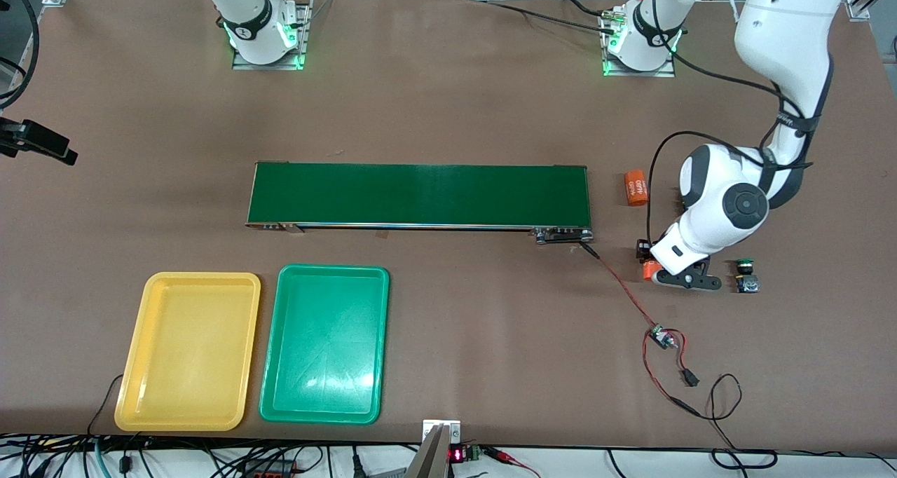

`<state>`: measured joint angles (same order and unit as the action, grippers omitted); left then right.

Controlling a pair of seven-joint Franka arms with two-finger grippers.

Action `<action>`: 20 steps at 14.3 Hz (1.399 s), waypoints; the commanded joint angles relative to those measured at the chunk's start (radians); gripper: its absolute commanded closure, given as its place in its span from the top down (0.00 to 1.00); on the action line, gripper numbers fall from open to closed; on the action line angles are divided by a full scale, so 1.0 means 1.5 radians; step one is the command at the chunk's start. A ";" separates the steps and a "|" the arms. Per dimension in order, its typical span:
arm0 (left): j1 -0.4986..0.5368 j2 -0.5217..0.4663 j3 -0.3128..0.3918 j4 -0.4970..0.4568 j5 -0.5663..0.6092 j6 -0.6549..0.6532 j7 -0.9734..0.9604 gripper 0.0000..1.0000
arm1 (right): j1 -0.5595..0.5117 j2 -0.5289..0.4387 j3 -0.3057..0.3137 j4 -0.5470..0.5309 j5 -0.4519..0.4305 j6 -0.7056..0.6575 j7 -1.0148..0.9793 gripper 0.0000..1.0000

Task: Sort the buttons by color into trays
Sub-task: 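Grasp the orange cylinder with the left gripper and carry it over the belt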

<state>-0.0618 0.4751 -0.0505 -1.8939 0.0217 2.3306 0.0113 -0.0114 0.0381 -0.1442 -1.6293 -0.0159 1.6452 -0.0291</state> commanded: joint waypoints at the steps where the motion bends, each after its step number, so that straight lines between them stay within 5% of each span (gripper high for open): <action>1: 0.001 -0.028 -0.034 0.093 0.011 -0.154 0.057 0.18 | -0.003 -0.009 0.004 -0.009 -0.003 0.009 -0.008 1.00; 4: 0.000 -0.028 -0.107 0.151 0.005 -0.268 0.186 0.17 | -0.002 -0.009 0.004 -0.008 -0.002 0.010 -0.008 1.00; 10: -0.004 0.001 -0.236 0.138 0.006 -0.254 0.425 0.16 | -0.002 -0.009 0.005 -0.009 -0.002 0.013 -0.008 1.00; 17: -0.001 0.001 -0.318 0.022 0.010 -0.167 0.542 0.16 | -0.002 -0.009 0.005 -0.009 -0.002 0.013 -0.009 1.00; 19: 0.003 0.005 -0.318 0.019 0.012 -0.165 0.542 0.26 | -0.001 -0.009 0.006 -0.010 -0.003 0.012 -0.009 1.00; 20: 0.005 0.006 -0.318 0.019 0.012 -0.162 0.542 0.54 | -0.001 -0.009 0.006 -0.010 -0.003 0.013 -0.009 1.00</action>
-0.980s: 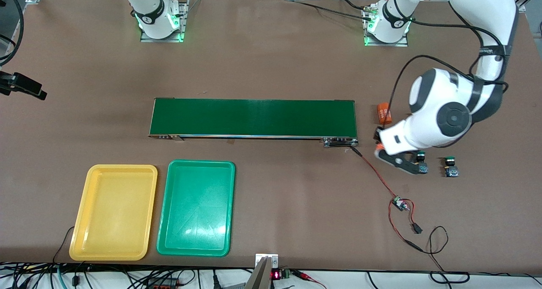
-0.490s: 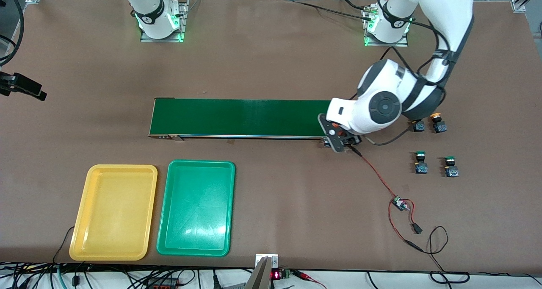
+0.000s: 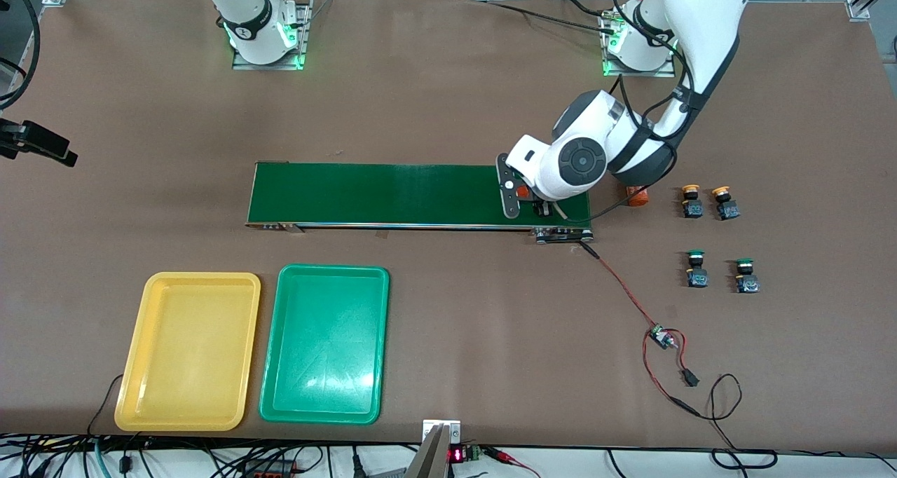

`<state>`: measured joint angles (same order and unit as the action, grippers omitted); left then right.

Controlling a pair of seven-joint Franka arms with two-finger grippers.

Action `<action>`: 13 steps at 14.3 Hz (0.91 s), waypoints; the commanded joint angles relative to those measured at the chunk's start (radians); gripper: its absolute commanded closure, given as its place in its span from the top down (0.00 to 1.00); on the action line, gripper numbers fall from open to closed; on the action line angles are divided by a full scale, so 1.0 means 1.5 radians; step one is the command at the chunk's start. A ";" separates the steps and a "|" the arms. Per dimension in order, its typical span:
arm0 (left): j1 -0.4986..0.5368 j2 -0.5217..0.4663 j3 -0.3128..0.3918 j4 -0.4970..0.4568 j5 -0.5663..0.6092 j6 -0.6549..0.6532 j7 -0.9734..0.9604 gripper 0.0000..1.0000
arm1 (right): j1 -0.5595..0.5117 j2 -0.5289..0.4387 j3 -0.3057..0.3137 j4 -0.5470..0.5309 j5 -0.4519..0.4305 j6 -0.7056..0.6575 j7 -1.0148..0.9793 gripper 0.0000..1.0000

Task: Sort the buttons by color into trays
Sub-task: 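Lower the orange cylinder onto the belt and open the left gripper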

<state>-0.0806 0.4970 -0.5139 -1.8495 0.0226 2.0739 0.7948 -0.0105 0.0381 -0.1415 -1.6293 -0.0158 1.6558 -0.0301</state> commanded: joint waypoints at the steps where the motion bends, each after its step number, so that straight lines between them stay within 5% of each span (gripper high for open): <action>1: 0.020 -0.009 -0.009 -0.011 0.012 0.006 0.020 1.00 | 0.003 -0.009 0.004 -0.010 -0.003 0.006 -0.009 1.00; 9: 0.120 -0.030 0.002 0.045 0.012 -0.093 0.009 1.00 | 0.018 -0.012 0.005 -0.010 -0.006 0.008 -0.008 1.00; 13: 0.243 -0.027 0.026 0.074 0.017 -0.090 -0.107 1.00 | 0.018 -0.012 0.004 -0.010 -0.006 0.010 -0.008 1.00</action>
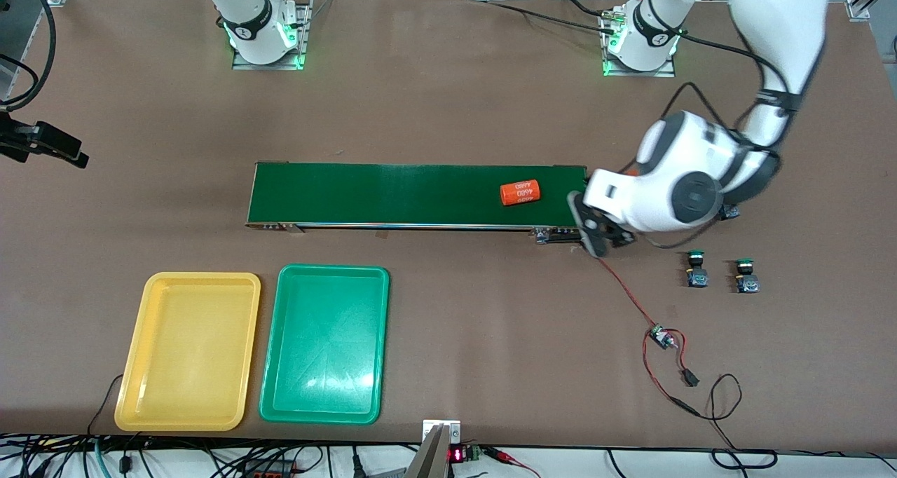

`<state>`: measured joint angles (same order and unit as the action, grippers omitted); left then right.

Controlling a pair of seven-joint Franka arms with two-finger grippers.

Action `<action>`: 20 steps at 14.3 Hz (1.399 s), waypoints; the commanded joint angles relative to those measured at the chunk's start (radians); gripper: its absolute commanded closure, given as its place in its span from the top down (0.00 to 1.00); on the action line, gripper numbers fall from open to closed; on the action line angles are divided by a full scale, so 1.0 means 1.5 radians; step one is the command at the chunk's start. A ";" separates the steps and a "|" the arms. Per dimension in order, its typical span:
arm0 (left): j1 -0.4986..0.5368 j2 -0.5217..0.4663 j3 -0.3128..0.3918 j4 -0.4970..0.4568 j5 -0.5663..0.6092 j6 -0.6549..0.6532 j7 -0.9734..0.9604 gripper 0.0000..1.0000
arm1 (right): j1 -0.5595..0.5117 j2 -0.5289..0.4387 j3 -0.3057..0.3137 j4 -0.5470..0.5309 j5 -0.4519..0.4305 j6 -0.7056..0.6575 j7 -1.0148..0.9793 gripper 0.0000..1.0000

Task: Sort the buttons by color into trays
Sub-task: 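Lower the orange cylinder onto the belt and open the left gripper, then grasp a green-based button with the left gripper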

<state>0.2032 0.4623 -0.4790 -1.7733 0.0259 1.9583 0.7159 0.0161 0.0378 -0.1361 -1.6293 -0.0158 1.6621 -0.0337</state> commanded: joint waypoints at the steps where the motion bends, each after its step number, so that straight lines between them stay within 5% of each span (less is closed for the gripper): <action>1: 0.073 0.002 0.006 0.036 0.032 -0.014 -0.100 1.00 | 0.001 -0.011 0.001 -0.010 -0.006 0.007 -0.005 1.00; 6: 0.082 0.069 0.036 0.101 0.173 -0.010 -0.468 1.00 | 0.001 -0.011 0.001 -0.010 -0.006 0.007 -0.005 1.00; 11: 0.087 0.212 0.050 0.266 0.234 0.003 -0.497 1.00 | 0.001 -0.011 0.001 -0.010 -0.006 0.007 -0.005 1.00; 15: 0.141 0.224 0.042 0.177 0.216 0.119 -0.493 1.00 | 0.001 -0.011 0.001 -0.010 -0.006 0.007 -0.005 1.00; 18: 0.150 0.216 0.041 0.133 0.216 0.122 -0.490 0.99 | 0.001 -0.011 0.002 -0.010 -0.006 0.007 -0.005 1.00; 20: 0.151 0.216 0.041 0.117 0.215 0.118 -0.490 0.91 | 0.001 -0.011 0.001 -0.010 -0.006 0.007 -0.005 1.00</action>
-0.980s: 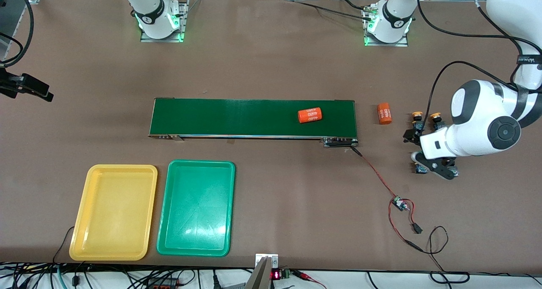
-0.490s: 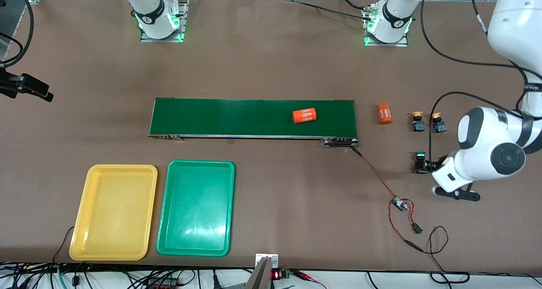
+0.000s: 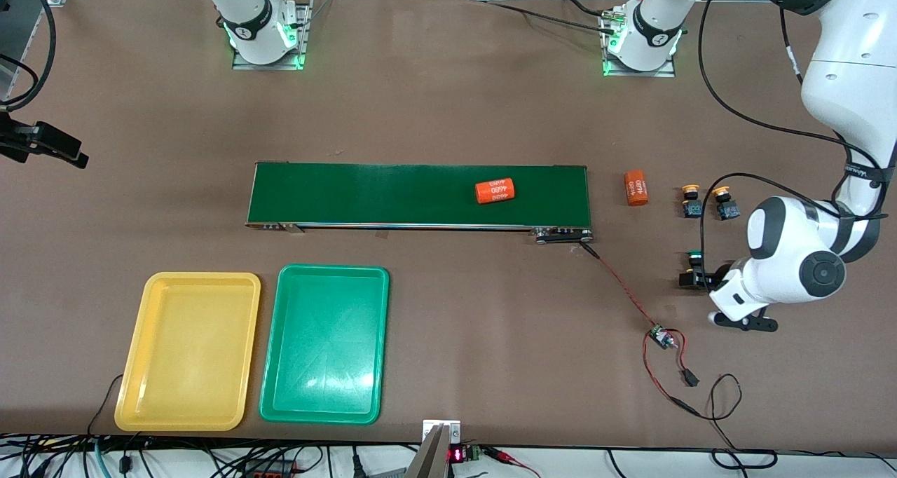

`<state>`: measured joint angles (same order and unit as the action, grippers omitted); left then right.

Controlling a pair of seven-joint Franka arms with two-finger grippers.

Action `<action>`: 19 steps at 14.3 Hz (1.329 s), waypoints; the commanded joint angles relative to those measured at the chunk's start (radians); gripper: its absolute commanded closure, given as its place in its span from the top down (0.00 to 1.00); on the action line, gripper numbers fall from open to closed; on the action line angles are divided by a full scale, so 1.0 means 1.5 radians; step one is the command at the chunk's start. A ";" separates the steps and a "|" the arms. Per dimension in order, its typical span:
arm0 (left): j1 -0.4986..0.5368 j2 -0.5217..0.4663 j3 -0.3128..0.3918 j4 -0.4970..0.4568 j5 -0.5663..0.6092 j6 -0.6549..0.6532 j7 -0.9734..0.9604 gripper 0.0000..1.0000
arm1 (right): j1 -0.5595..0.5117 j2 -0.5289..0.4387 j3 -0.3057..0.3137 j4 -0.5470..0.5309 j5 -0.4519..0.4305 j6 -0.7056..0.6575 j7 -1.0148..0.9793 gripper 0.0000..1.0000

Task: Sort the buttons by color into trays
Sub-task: 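Grasp a green-based button with the left gripper, then place the green-based button on the belt and release it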

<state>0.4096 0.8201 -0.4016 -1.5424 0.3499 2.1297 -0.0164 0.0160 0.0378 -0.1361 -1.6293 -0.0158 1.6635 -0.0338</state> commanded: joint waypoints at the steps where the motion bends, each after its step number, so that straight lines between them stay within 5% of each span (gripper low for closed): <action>1: 0.015 -0.022 -0.010 -0.051 -0.001 0.003 -0.001 0.82 | 0.001 -0.011 0.001 -0.010 -0.006 0.006 -0.005 1.00; 4: 0.014 -0.033 -0.010 -0.056 -0.001 -0.039 -0.003 0.32 | 0.001 -0.011 0.001 -0.010 -0.006 0.006 -0.005 1.00; 6: 0.012 -0.053 -0.013 -0.054 -0.001 -0.063 -0.011 0.15 | 0.001 -0.011 0.001 -0.010 -0.006 0.007 -0.005 1.00; 9: 0.013 -0.088 -0.070 -0.047 -0.002 -0.120 -0.022 0.14 | 0.001 -0.010 0.001 -0.010 -0.006 0.006 -0.005 1.00; 14: 0.013 -0.098 -0.254 -0.058 -0.002 -0.212 -0.216 0.15 | 0.000 -0.010 0.001 -0.010 -0.006 0.007 -0.005 1.00; 19: 0.013 -0.098 -0.380 -0.151 -0.002 -0.187 -0.363 0.17 | 0.000 -0.010 0.001 -0.010 -0.005 0.010 -0.005 1.00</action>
<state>0.4047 0.6929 -0.9258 -1.6896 0.3480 1.8115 -0.5022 0.0159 0.0378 -0.1362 -1.6293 -0.0158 1.6644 -0.0338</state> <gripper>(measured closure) 0.568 0.000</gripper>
